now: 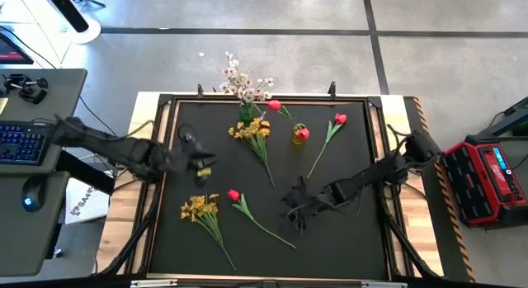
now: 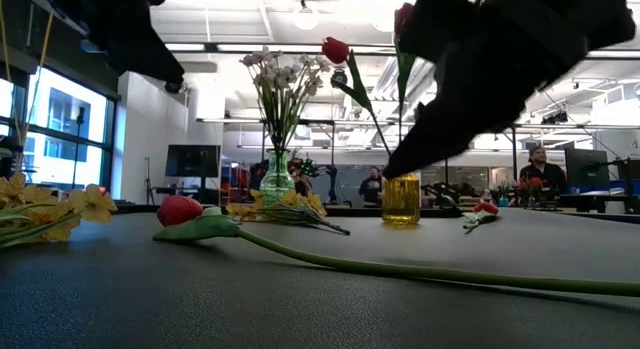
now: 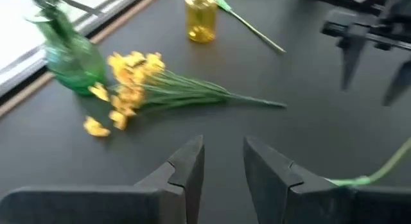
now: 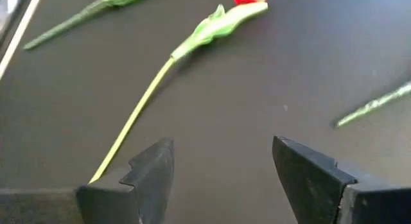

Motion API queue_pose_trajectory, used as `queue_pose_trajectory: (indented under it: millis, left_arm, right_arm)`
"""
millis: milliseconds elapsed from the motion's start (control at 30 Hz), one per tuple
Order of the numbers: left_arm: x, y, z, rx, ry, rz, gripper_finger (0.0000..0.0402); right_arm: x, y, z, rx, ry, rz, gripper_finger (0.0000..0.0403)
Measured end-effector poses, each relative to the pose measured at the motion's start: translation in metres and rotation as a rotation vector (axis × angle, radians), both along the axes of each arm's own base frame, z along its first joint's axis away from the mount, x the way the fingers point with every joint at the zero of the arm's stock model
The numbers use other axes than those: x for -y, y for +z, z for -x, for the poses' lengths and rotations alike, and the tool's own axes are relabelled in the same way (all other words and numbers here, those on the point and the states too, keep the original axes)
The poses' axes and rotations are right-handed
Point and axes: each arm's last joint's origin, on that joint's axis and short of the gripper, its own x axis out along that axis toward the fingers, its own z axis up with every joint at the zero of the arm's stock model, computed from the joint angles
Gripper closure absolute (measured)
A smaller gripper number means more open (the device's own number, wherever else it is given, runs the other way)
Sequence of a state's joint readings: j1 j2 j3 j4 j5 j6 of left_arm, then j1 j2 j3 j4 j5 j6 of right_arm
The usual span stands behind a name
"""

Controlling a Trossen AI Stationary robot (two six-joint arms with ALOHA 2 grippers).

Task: Sort flowers into vase by color
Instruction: Put the bottom pink flower into the yellow vase

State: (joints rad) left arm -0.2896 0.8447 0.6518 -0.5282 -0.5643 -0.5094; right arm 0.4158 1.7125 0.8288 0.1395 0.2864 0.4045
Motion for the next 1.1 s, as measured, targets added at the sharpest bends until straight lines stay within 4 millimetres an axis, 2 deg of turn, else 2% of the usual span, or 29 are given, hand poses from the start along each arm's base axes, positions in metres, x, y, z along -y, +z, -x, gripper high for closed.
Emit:
queue_pose_trajectory:
  millis: [200,467,800,933,1100]
  left_arm:
    - [0.034,-0.017,-0.007,-0.025,-0.010,0.053,0.0324]
    - [0.072,-0.042,-0.008,-0.063,-0.004,0.115,0.0328]
    - [0.111,-0.066,-0.011,0.024,0.001,0.110,0.0328]
    - [0.126,-0.076,-0.019,0.076,-0.028,0.096,0.0328]
    - [0.138,-0.090,-0.028,0.100,-0.046,0.083,0.0328]
  right_arm:
    - [-0.009,-0.015,-0.011,0.016,-0.093,-0.067,0.0155]
    - [-0.051,-0.017,-0.049,0.045,0.011,-0.033,0.0155]
    - [-0.072,-0.031,-0.093,0.030,-0.081,0.015,0.0159]
    - [-0.074,-0.041,-0.106,-0.054,-0.109,0.059,0.0202]
    - [-0.075,-0.047,-0.115,-0.065,-0.125,0.065,0.0324]
